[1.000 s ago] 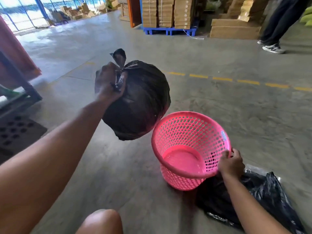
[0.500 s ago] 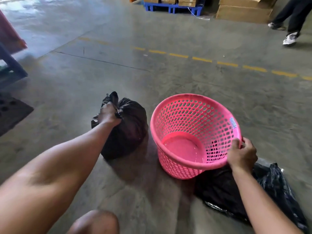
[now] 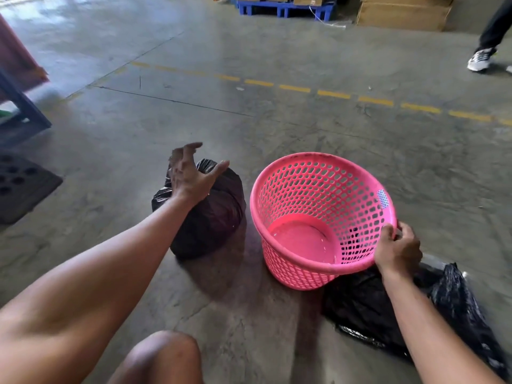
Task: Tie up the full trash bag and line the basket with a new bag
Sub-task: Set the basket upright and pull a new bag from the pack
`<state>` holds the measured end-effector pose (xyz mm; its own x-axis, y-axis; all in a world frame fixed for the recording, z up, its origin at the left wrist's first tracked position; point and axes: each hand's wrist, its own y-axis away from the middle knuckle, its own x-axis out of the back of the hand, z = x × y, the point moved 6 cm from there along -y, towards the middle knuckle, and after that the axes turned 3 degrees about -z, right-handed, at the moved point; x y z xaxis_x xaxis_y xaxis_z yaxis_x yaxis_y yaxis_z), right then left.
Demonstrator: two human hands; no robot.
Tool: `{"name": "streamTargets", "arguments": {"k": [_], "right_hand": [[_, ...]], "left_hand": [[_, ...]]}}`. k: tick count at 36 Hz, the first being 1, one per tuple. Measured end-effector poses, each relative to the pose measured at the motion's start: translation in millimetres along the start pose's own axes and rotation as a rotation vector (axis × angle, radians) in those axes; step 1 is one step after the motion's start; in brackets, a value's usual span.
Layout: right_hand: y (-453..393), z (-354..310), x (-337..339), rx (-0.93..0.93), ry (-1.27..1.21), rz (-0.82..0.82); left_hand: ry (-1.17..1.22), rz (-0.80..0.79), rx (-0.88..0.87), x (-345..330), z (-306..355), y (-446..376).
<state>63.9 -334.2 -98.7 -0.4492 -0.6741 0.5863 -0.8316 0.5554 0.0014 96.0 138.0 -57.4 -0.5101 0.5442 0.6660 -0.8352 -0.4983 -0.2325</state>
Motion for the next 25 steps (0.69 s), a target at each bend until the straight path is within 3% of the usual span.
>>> {"name": "streamTargets", "arguments": {"k": [5,8,12,15,18,19,21,23,25], "right_hand": [[-0.5,1.7,-0.9,-0.008,-0.010,-0.001],[-1.0,1.7,-2.3,-0.017,0.001,-0.007],[-3.5,2.6,-3.5,-0.013,0.014,-0.008],[-7.3,5.4,-7.1,-0.016,0.020,-0.013],[-9.4,8.8,-10.1,-0.008,0.007,-0.008],[-10.5,11.2,-10.6,-0.011,0.001,-0.005],[-11.9,11.5,-12.9,-0.020,-0.010,-0.019],[-13.3,9.2,-15.0,-0.011,-0.038,-0.041],[-19.5,14.6,-7.6,-0.010,-0.101,-0.054]], "left_hand": [[0.096,-0.003,-0.231,5.8,69.0,0.9],[0.042,-0.193,-0.189,-17.8,92.1,8.0],[-0.222,-0.454,-0.035,-58.6,86.9,46.6],[-0.303,-0.346,-0.013,-64.1,82.7,81.9],[-0.214,-0.150,-0.310,-64.8,116.1,125.2],[-0.140,-0.192,-0.430,-71.6,132.5,142.5],[-0.053,-0.430,-0.560,-93.0,160.1,176.3],[-0.109,-0.642,-0.587,-115.7,176.4,202.8],[-0.241,-0.745,-0.625,-141.7,188.3,222.5]]}}
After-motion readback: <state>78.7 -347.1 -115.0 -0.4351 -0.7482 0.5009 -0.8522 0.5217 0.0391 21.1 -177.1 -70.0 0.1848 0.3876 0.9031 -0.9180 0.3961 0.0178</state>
